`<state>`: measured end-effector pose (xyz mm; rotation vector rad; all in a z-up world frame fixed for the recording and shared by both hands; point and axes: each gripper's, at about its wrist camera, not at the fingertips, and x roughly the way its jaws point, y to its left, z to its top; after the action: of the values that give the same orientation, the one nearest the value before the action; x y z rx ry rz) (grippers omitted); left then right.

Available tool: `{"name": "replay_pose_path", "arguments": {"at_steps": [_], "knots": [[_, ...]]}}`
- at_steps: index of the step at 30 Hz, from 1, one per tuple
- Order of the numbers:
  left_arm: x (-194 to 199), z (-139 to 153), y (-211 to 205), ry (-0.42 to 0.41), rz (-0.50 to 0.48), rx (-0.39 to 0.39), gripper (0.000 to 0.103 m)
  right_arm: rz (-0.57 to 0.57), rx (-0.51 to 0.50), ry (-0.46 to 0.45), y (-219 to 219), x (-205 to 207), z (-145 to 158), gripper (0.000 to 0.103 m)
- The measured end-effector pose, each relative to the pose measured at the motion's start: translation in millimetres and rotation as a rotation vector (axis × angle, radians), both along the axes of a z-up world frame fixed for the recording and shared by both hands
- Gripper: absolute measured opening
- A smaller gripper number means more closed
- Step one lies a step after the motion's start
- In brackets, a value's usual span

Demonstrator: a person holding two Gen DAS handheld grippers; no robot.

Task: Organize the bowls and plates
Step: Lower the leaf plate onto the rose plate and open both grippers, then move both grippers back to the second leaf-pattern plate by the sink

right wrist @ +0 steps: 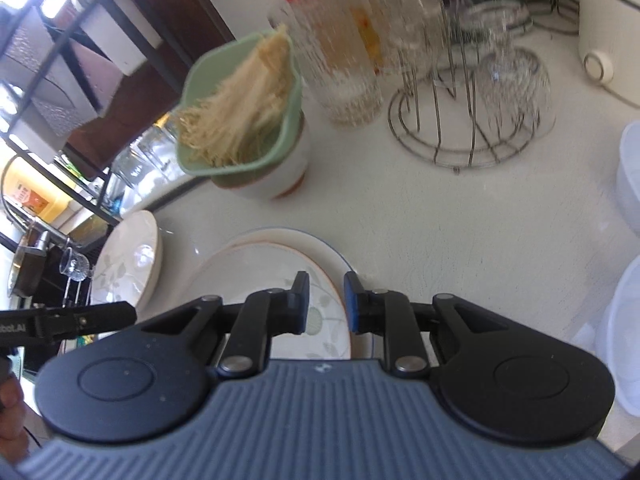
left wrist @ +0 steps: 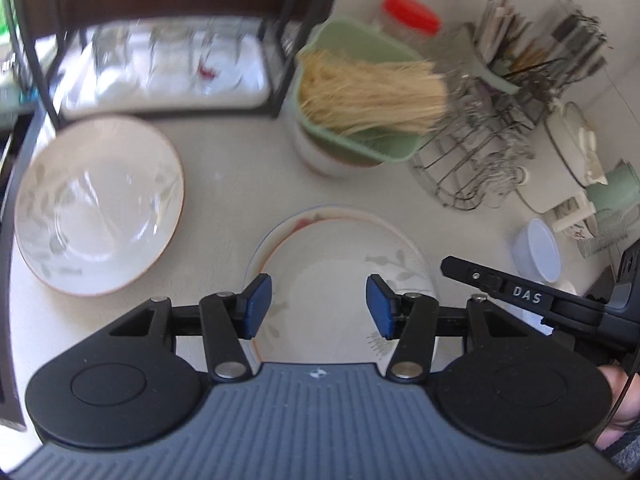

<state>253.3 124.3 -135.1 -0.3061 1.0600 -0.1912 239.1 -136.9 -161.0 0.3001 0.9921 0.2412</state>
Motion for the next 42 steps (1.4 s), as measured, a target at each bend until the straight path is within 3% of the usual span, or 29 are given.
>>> {"name": "replay_pose_path", "arguments": {"at_steps": [12,19,27,36,42], "knots": [[-13.0,40.6,-9.1,-0.096,-0.029,0.032,0.058,0.014,-0.008,-0.154,13.6,-28.2,55.8,0.022],[-26.4,60.3,-8.5,-0.138,-0.035,0.019,0.059,0.047,-0.078,-0.255,23.1,-47.3,84.8,0.022],[-43.4,71.4,-3.5,-0.179,-0.036,0.048,0.062,0.05,-0.08,-0.268,32.2,-61.4,92.6,0.022],[-58.9,66.8,25.6,-0.161,-0.011,-0.007,0.063,0.08,-0.1,-0.287,56.4,-74.3,96.0,0.022],[-69.2,72.5,52.2,-0.181,-0.017,0.01,0.063,0.116,-0.087,-0.289,79.6,-86.7,98.5,0.022]]}}
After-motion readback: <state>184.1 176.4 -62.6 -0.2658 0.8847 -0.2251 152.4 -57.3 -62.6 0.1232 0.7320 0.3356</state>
